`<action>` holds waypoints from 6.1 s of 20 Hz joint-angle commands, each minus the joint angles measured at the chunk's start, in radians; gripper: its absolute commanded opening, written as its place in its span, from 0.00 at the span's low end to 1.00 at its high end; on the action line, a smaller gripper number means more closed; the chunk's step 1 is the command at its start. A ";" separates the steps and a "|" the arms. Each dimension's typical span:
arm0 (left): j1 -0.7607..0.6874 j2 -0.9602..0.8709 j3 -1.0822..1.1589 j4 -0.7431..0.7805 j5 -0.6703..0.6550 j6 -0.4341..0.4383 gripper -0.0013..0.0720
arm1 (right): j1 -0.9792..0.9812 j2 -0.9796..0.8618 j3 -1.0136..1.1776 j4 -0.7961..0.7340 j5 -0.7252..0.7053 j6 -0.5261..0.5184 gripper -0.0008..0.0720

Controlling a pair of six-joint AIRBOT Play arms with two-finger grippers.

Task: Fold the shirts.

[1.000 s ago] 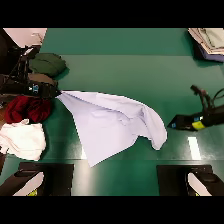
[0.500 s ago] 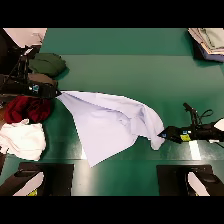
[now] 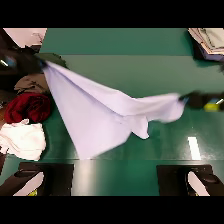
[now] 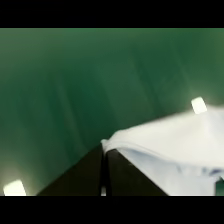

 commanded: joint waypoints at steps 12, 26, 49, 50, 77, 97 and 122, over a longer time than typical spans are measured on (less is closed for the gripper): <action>0.001 0.051 0.574 -0.387 -0.002 -0.004 0.05 | -0.257 0.000 0.775 -0.005 -0.074 -0.002 0.04; 0.001 -0.227 -0.133 -0.238 -0.117 -0.022 0.05 | 0.016 -0.543 0.483 -0.026 0.388 0.161 0.04; -0.006 -0.503 -0.166 -0.270 -0.022 0.057 0.05 | -0.096 -0.706 0.238 -0.157 0.054 -0.070 0.71; -0.007 -0.503 -0.166 -0.271 -0.022 0.057 0.05 | -0.080 -0.683 0.170 -0.155 -0.015 -0.079 0.71; -0.003 -0.121 0.428 -0.241 0.062 0.049 0.05 | -0.125 -0.085 0.507 -0.147 -0.308 0.000 0.04; -0.008 -0.154 0.362 -0.150 -0.143 -0.083 0.05 | -0.242 -0.323 0.868 -0.026 0.334 0.228 0.04; 0.072 -0.309 -0.357 0.001 -0.105 -0.110 0.85 | -0.227 -0.587 0.368 -0.071 0.213 0.014 0.43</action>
